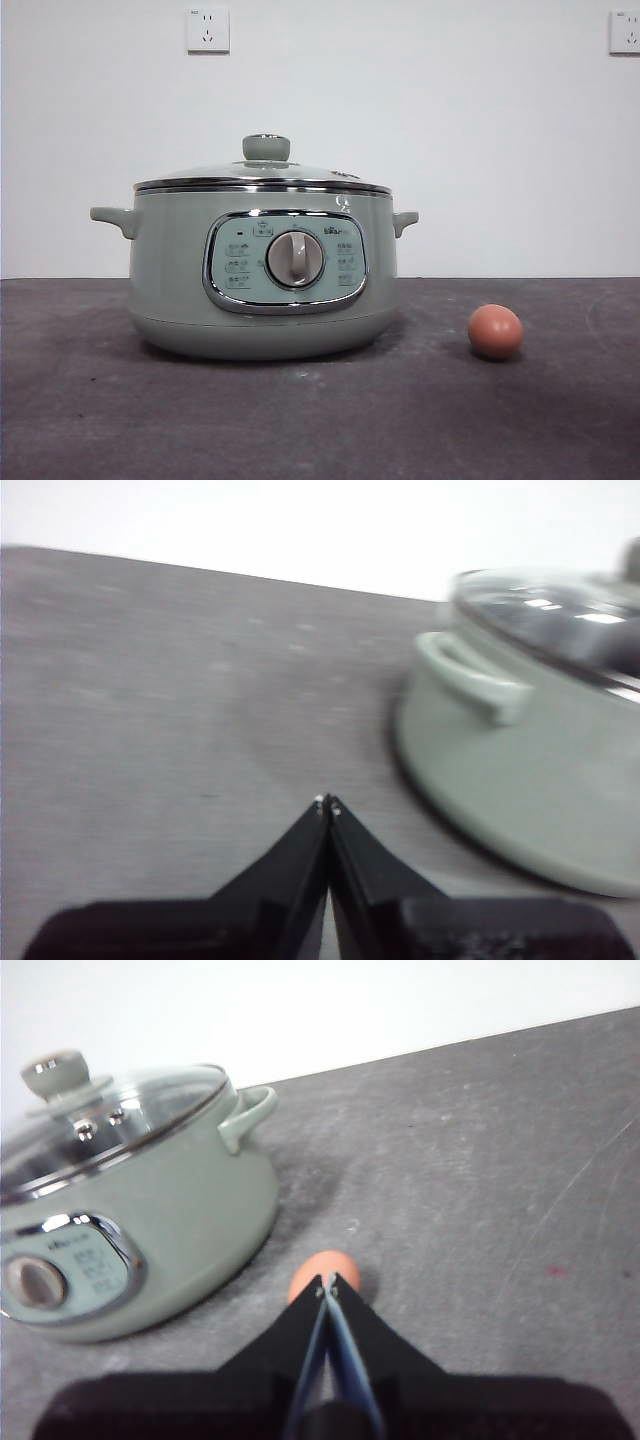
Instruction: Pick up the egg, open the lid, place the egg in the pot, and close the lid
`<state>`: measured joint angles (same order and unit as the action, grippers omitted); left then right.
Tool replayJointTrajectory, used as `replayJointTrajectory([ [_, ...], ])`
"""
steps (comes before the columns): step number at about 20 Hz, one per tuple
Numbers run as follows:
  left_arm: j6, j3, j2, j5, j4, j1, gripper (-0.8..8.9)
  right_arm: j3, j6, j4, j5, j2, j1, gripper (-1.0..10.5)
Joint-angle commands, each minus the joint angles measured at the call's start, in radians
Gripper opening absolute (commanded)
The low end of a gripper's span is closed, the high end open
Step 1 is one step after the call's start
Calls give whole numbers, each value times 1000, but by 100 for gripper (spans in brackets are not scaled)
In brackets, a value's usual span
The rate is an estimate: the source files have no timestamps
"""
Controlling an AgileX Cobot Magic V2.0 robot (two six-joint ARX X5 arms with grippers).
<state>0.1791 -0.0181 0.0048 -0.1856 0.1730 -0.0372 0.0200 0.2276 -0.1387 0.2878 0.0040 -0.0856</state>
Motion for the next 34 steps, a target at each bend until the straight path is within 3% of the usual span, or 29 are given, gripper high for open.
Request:
replayJointTrajectory([
  [1, 93, 3, -3, -78, 3, -3, -6, 18, 124, 6, 1, -1, -1, -11],
  [4, 117, -31, -3, -116, 20, -3, -6, 59, 169, 4, 1, 9, -1, -12],
  [12, 105, -214, 25, -166, 190, -3, -6, 250, 158, -109, 5, 117, -1, -12],
  [19, 89, -397, 123, -292, 318, -3, -6, 518, -13, -408, 87, 329, -2, -12],
  [25, -27, -555, 247, -368, 493, -2, -6, 766, -164, -726, 106, 529, -2, -12],
  [34, -229, -768, 453, -443, 836, -1, -6, 1001, -320, -1062, 106, 736, -2, -12],
])
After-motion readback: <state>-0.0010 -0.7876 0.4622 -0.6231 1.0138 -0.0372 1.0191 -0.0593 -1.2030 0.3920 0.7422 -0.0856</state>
